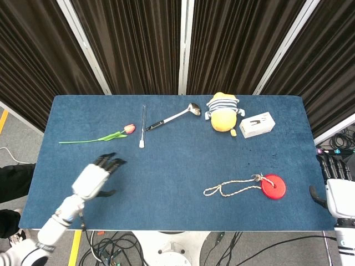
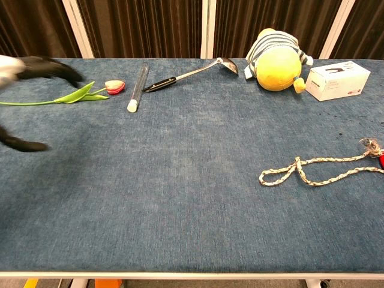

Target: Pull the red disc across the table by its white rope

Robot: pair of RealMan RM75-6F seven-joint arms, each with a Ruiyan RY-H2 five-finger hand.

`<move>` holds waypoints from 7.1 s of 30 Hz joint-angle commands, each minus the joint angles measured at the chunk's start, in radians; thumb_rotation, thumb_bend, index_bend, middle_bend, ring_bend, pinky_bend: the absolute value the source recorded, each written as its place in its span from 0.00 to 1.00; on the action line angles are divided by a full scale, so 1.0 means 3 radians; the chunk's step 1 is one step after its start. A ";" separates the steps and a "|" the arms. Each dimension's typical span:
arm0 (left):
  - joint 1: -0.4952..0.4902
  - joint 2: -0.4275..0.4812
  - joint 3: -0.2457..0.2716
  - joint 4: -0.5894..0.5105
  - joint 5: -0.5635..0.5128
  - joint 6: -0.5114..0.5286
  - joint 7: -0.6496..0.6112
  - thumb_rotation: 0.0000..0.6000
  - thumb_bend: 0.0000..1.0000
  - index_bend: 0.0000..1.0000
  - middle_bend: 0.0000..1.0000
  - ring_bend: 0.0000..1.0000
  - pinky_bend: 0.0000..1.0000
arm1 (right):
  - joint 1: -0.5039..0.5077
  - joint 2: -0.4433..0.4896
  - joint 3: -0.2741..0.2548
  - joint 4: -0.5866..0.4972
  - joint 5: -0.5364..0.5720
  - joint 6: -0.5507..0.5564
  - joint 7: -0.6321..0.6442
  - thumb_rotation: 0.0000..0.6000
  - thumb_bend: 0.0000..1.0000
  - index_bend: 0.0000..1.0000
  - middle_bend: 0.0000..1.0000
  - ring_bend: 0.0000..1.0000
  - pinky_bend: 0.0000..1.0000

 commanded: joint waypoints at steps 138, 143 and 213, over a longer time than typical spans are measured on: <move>-0.0228 0.0803 0.0233 0.0283 -0.2116 -0.0091 0.0623 1.00 0.37 0.78 0.93 0.71 0.83 | 0.0010 0.0035 0.0048 0.0014 0.0040 -0.0079 0.0011 1.00 0.27 0.00 0.00 0.00 0.00; -0.0159 0.0805 0.0150 0.0393 -0.2228 -0.0032 0.0759 1.00 0.37 0.78 0.93 0.71 0.83 | 0.0013 0.0026 0.0041 -0.0003 0.0058 -0.0092 -0.0026 1.00 0.27 0.00 0.00 0.00 0.00; 0.0799 0.0238 0.0393 0.0333 -0.0925 0.1372 0.0257 1.00 0.03 0.26 0.18 0.08 0.24 | 0.0047 -0.0094 -0.0061 0.0096 -0.0080 -0.0097 0.0030 1.00 0.27 0.00 0.00 0.00 0.00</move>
